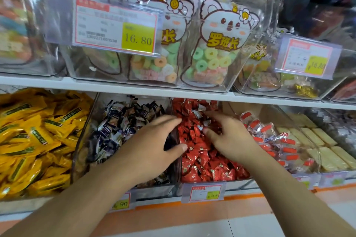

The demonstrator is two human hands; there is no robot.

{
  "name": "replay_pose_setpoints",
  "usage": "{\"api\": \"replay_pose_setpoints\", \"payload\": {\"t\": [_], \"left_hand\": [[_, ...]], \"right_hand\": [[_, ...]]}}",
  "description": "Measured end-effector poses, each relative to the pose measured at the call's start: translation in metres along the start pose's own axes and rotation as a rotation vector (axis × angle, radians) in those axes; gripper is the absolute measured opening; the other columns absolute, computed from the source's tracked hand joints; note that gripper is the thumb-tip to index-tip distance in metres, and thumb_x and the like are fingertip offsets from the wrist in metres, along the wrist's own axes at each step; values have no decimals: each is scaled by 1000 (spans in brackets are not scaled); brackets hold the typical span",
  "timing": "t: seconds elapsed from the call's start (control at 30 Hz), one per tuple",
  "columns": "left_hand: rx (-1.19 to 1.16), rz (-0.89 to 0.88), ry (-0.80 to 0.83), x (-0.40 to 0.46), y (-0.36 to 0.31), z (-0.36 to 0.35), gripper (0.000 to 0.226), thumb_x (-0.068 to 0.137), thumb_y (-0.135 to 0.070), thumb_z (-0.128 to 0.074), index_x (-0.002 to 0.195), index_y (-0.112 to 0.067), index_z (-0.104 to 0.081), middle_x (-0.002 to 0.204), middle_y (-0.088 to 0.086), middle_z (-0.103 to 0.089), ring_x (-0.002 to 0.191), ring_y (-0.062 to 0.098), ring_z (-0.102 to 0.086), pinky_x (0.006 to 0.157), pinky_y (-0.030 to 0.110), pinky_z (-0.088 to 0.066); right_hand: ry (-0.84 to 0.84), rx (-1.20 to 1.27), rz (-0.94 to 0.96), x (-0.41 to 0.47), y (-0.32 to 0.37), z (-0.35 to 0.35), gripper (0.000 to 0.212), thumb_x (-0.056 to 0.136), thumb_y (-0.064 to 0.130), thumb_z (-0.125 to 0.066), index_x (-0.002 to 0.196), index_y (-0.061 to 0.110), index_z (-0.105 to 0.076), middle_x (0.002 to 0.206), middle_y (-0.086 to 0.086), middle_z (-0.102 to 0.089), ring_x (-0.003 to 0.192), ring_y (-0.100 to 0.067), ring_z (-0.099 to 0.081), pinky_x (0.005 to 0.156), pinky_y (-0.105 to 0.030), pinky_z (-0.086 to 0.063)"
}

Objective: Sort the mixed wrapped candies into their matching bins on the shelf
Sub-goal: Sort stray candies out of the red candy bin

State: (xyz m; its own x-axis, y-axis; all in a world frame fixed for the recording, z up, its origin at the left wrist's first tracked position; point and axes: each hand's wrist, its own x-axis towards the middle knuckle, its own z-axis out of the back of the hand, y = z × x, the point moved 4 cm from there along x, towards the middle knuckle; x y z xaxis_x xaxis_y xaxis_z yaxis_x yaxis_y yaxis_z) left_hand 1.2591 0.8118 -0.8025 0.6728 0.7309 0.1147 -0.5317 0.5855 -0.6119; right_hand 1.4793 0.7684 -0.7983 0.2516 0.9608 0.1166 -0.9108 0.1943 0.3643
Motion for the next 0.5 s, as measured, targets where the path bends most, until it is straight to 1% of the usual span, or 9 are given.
{"api": "replay_pose_setpoints", "payload": {"t": [0.07, 0.1, 0.17, 0.23, 0.3, 0.37, 0.43, 0.5], "left_hand": [[4, -6, -3, 4, 0, -4, 70, 96, -62, -55, 158, -42, -29, 159, -31, -18, 139, -7, -29, 108, 14, -22], [0, -7, -12, 6, 1, -5, 69, 95, -63, -56, 156, -43, -31, 157, -31, -19, 134, -8, -30, 106, 14, -23], [-7, -9, -27, 9, 0, -6, 67, 93, -63, -58, 153, -43, -34, 152, -32, -22, 124, -11, -31, 102, 13, -25], [-6, -6, -33, 10, 0, -7, 64, 93, -62, -59, 150, -44, -37, 149, -33, -24, 120, -11, -31, 99, 12, -26], [-5, -8, -38, 11, 0, -8, 61, 93, -62, -59, 148, -45, -39, 146, -34, -24, 119, -12, -33, 96, 11, -27], [-6, -9, -41, 11, 1, -9, 60, 92, -61, -60, 147, -43, -41, 144, -34, -25, 120, -11, -35, 98, 12, -28], [-5, -4, -39, 11, 1, -9, 60, 92, -61, -60, 146, -41, -43, 143, -34, -24, 121, -10, -36, 99, 13, -29], [-9, 10, -26, 10, 2, -10, 58, 93, -60, -59, 146, -41, -43, 145, -35, -21, 120, -10, -34, 99, 13, -28]], "right_hand": [[38, 1, 25, 5, -2, -7, 52, 96, 37, -68, 146, 27, -55, 142, 5, -62, 133, -16, -54, 107, -20, -36], [26, 19, 27, 8, -3, -9, 49, 96, 36, -68, 143, 27, -58, 138, 3, -65, 129, -17, -57, 104, -22, -39], [-41, 47, 16, 16, -6, -8, 41, 96, 29, -68, 136, 26, -63, 127, 1, -69, 119, -19, -62, 95, -22, -42], [-107, 13, 21, 26, -11, -7, 37, 95, 19, -68, 132, 23, -66, 124, -3, -68, 117, -22, -61, 90, -21, -41], [-133, -49, 43, 33, -16, -9, 35, 91, 11, -69, 125, 18, -70, 120, -5, -69, 116, -24, -59, 87, -19, -36], [-127, -119, 62, 39, -20, -15, 28, 89, 11, -70, 116, 14, -75, 114, -6, -71, 115, -27, -57, 85, -20, -34], [-125, -181, 83, 43, -24, -22, 19, 87, 17, -68, 104, 13, -77, 106, -6, -71, 112, -30, -57, 87, -23, -36], [-127, -208, 80, 44, -24, -25, 19, 88, 23, -66, 100, 11, -77, 105, -7, -70, 110, -29, -57, 99, -27, -38]]}}
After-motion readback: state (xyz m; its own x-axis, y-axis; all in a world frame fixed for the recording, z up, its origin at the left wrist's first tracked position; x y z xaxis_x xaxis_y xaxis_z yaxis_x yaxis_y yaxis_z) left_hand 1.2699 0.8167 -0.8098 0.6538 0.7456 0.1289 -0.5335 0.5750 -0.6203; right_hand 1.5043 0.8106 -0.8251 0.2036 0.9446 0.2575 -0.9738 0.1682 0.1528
